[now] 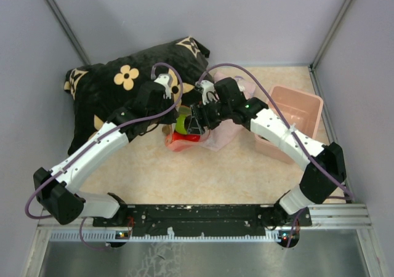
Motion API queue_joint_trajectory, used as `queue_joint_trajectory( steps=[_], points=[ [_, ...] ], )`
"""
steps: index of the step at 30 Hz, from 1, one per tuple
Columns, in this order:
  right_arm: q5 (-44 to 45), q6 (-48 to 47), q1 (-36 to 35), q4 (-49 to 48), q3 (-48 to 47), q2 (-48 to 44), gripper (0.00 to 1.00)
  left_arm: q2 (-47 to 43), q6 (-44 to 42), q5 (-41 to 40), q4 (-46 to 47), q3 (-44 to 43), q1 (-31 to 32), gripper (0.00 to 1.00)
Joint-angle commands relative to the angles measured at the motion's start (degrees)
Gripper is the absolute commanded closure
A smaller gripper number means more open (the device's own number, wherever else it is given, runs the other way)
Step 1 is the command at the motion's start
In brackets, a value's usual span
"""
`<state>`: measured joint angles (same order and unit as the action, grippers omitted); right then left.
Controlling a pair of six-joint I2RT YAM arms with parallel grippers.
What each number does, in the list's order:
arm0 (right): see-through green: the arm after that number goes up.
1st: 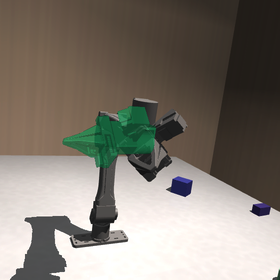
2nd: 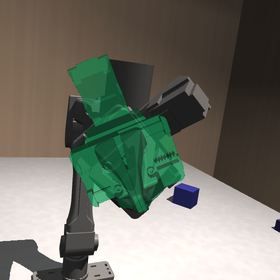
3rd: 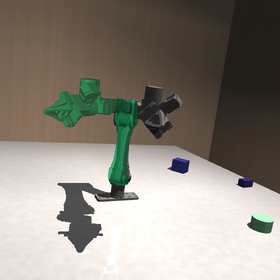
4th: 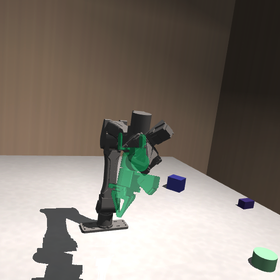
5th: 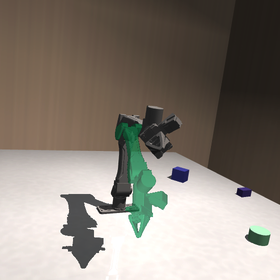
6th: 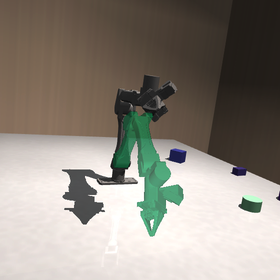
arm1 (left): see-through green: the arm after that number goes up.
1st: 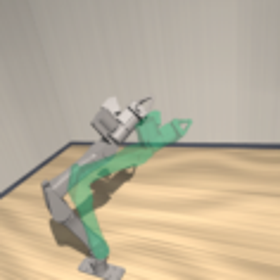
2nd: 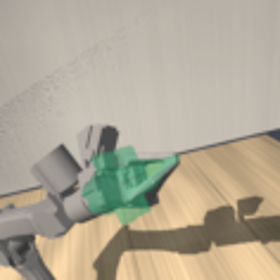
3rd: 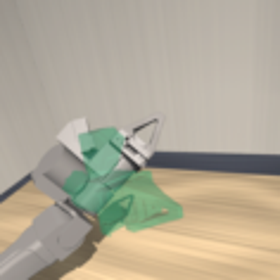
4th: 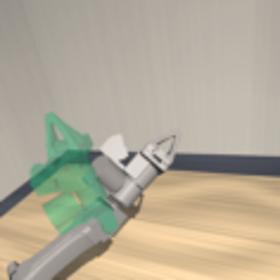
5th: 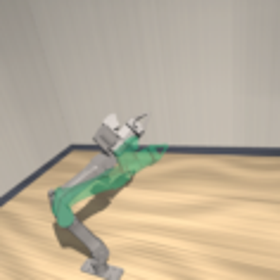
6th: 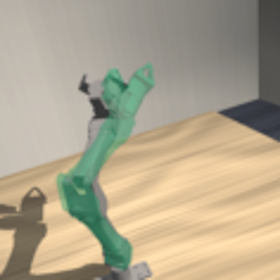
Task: Place the food in the zip-top bag and seal the zipper
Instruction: Place the fake fruit in the zipper food storage bag.
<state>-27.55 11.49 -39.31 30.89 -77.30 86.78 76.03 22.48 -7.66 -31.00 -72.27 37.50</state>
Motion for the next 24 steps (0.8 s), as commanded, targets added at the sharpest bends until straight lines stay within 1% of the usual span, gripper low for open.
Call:
queue_joint_trajectory(
  steps=[1, 6, 16, 18, 21, 24],
  points=[
    [-1.3, -2.0, -1.1, 1.2, -2.4, 0.0, 0.26, -1.5, 0.7, 1.1, 2.5, -1.1, -0.1, 1.0],
    [-1.6, -3.1, -1.3, 3.3, -4.1, 0.0, 0.21, -1.5, 0.8, 1.2, 2.6, -0.8, -0.1, 1.0],
    [7.7, -4.1, -0.5, 9.7, -8.6, -4.4, 0.19, -2.4, 0.7, 0.1, 2.2, 0.0, -0.1, 1.0],
    [9.0, -2.9, 1.5, 11.5, -8.9, -5.4, 0.19, -2.5, 0.8, 0.1, 2.1, 0.3, -0.1, 1.0],
    [10.9, -1.5, 7.2, 14.9, -8.2, -7.6, 0.19, -2.8, 0.8, -0.2, 2.0, 0.5, -0.2, 1.0],
    [14.2, -1.1, 12.2, 19.2, -6.3, -10.3, 0.16, -3.2, 0.7, -0.6, 1.8, 0.9, -0.2, 1.0]
  ],
)
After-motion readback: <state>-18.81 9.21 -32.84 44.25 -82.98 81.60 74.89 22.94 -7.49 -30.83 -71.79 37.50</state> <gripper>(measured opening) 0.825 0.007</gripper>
